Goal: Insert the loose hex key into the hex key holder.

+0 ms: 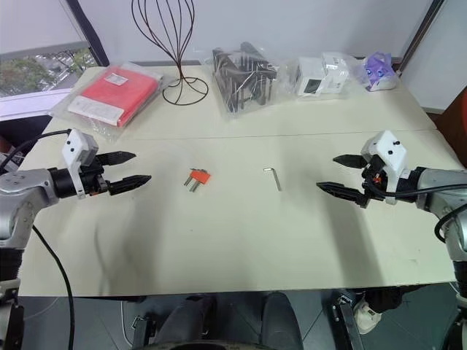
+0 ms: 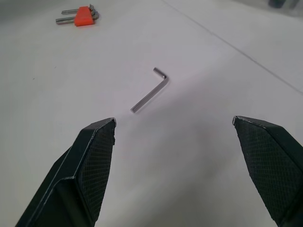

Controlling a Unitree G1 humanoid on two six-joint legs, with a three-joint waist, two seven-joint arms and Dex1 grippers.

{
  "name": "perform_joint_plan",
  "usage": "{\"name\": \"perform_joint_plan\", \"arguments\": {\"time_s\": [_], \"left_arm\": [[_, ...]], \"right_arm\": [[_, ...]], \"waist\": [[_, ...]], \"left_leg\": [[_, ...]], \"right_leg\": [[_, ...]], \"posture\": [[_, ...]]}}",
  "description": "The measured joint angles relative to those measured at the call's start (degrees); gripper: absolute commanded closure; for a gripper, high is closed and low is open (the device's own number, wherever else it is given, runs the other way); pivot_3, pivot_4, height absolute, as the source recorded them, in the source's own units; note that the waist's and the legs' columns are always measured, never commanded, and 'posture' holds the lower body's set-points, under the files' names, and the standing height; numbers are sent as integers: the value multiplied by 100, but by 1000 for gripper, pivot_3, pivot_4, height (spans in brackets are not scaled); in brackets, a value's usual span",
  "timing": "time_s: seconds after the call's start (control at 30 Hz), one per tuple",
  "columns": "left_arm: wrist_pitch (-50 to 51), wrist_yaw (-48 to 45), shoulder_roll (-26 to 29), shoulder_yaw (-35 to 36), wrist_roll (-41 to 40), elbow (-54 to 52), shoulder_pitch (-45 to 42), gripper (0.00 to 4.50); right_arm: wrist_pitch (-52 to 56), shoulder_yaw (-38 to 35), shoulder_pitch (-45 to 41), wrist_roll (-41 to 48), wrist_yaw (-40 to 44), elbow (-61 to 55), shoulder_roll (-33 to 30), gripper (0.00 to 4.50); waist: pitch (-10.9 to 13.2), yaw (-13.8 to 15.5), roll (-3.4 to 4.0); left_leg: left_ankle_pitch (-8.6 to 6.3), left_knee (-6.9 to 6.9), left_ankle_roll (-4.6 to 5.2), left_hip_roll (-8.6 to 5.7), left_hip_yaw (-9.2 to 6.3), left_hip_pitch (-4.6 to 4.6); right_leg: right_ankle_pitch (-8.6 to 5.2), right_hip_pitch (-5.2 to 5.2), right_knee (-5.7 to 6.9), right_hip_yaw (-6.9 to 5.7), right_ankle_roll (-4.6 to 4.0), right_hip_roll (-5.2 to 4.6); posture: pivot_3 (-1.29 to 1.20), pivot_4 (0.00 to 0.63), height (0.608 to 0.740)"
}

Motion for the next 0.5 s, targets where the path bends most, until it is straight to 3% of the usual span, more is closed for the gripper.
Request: {"name": "perform_joint_plan", "arguments": {"time_s": [0.5], "left_arm": [[39,143,-152,-19,3,58,-21,83]], "right_arm": [[-136,42,-68,-66,-233,-2,210,386]], "waist": [[0,3,0]], "left_leg": [[0,0,0,0,0,0]], "right_leg": [[0,0,0,0,0,0]], "posture": [[0,150,740]]}}
